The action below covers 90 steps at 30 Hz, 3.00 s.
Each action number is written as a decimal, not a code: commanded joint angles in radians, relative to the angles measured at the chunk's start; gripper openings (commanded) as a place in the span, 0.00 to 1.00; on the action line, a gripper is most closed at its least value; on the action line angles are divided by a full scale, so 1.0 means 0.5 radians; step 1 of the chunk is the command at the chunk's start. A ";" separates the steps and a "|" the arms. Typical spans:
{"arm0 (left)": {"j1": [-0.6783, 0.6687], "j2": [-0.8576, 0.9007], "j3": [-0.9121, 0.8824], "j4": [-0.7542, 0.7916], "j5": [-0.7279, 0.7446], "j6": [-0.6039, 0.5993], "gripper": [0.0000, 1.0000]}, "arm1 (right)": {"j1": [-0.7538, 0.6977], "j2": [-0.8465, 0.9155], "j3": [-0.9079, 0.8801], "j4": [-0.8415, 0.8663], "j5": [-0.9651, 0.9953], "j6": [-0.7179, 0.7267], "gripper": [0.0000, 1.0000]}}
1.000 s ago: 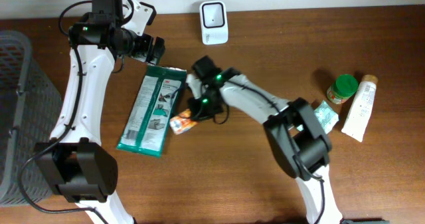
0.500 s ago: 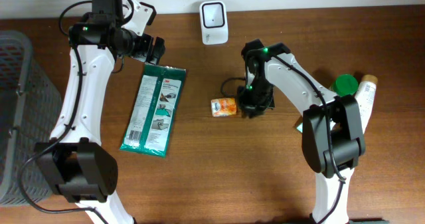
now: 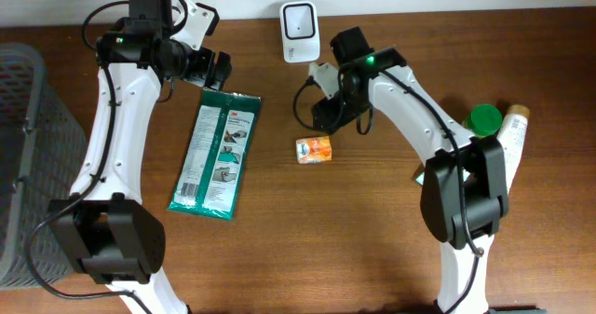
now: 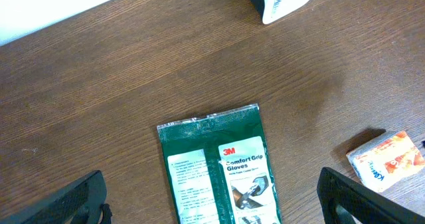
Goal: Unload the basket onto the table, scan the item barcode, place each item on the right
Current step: 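Reach the right gripper to the orange tissue pack beside the gloves, then grasp the orange tissue pack with the right gripper and lift it, then hold the tissue pack up to the scanner window with the right gripper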
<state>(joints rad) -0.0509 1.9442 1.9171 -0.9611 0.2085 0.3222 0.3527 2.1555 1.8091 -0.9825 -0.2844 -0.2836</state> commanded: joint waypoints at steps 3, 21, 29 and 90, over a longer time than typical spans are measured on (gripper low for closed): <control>0.007 -0.063 0.037 0.002 0.008 0.011 0.99 | 0.011 0.125 -0.006 0.001 -0.065 -0.220 0.58; 0.007 -0.063 0.037 0.002 0.008 0.011 0.99 | -0.043 0.285 -0.055 -0.179 -0.317 -0.341 0.23; 0.007 -0.063 0.037 0.002 0.008 0.011 0.99 | -0.034 0.285 -0.122 -0.288 -0.439 0.172 0.30; 0.007 -0.063 0.037 0.002 0.008 0.011 0.99 | -0.770 -0.417 -0.226 -0.600 -2.309 0.681 0.04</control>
<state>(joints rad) -0.0509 1.9442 1.9171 -0.9611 0.2085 0.3222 -0.0303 1.9553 1.6958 -1.3003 -1.5082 0.0601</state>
